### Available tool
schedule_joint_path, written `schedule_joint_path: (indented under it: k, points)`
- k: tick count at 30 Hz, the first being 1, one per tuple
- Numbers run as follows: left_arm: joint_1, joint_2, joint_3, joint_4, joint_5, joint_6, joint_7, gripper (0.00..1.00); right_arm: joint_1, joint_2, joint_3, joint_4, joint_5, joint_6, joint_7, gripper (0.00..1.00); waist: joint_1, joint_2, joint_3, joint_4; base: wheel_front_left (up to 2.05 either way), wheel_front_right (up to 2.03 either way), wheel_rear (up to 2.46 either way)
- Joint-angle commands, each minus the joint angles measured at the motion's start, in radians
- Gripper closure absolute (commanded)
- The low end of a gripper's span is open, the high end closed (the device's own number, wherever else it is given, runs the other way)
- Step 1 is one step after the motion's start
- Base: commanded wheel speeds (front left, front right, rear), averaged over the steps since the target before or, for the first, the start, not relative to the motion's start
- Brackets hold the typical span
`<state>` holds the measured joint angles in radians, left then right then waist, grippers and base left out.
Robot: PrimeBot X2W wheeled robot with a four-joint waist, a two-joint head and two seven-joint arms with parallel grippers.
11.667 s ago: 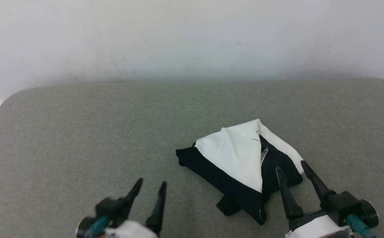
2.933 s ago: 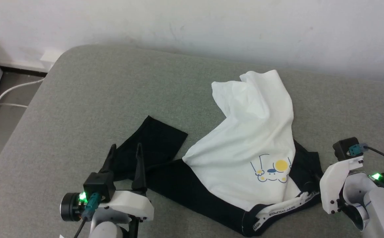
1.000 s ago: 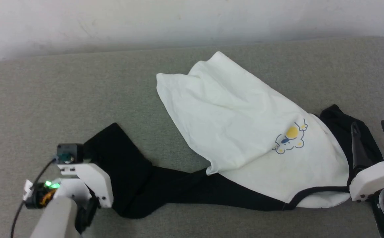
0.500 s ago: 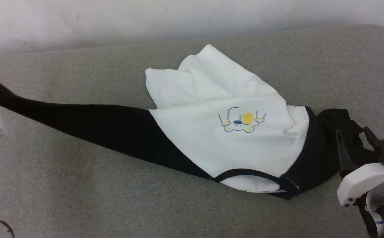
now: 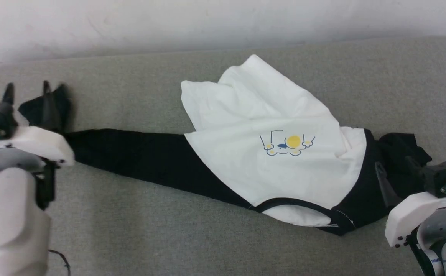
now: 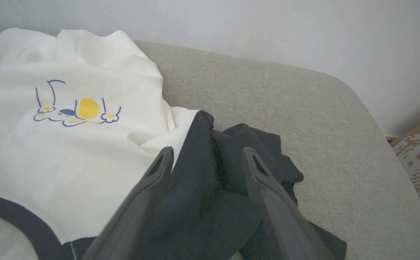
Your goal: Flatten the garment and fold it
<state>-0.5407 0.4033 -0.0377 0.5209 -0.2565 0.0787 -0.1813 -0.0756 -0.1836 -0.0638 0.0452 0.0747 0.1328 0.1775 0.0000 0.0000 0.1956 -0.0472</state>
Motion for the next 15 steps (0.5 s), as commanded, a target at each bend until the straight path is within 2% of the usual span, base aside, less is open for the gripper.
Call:
schedule_joint_path:
  k: [1, 3, 6, 11, 15]
  points:
    - [0.027, -0.018, -0.007, -0.025, -0.002, -0.005, -0.023, 0.00, 0.011, -0.017, 0.023, -0.001, 0.015, -0.002, 0.012, 0.00, 0.0000, 0.0000, -0.037, 0.034, 0.00, 0.00, 0.00]
    - [0.067, -0.047, -0.032, -0.085, -0.001, -0.021, -0.047, 0.00, 0.024, -0.039, 0.065, -0.005, 0.054, -0.002, 0.043, 0.00, 0.0000, 0.0000, -0.061, 0.054, 0.00, 0.00, 0.00]
    - [0.151, -0.091, -0.059, -0.195, 0.003, -0.018, -0.066, 0.00, 0.041, -0.071, 0.101, -0.008, 0.089, -0.002, 0.110, 0.00, 0.0000, 0.0000, -0.089, 0.081, 0.00, 0.00, 0.00]
    - [0.313, -0.157, -0.106, -0.366, 0.016, 0.008, -0.075, 0.00, 0.060, -0.094, 0.124, 0.039, 0.125, -0.002, 0.249, 0.00, 0.0000, 0.0000, -0.117, 0.131, 0.00, 0.00, 0.00]
    - [0.424, -0.205, -0.136, -0.431, 0.006, 0.027, -0.077, 0.00, 0.057, -0.099, 0.151, 0.115, 0.148, -0.002, 0.334, 0.00, 0.0000, 0.0000, -0.125, 0.165, 0.00, 0.00, 0.00]
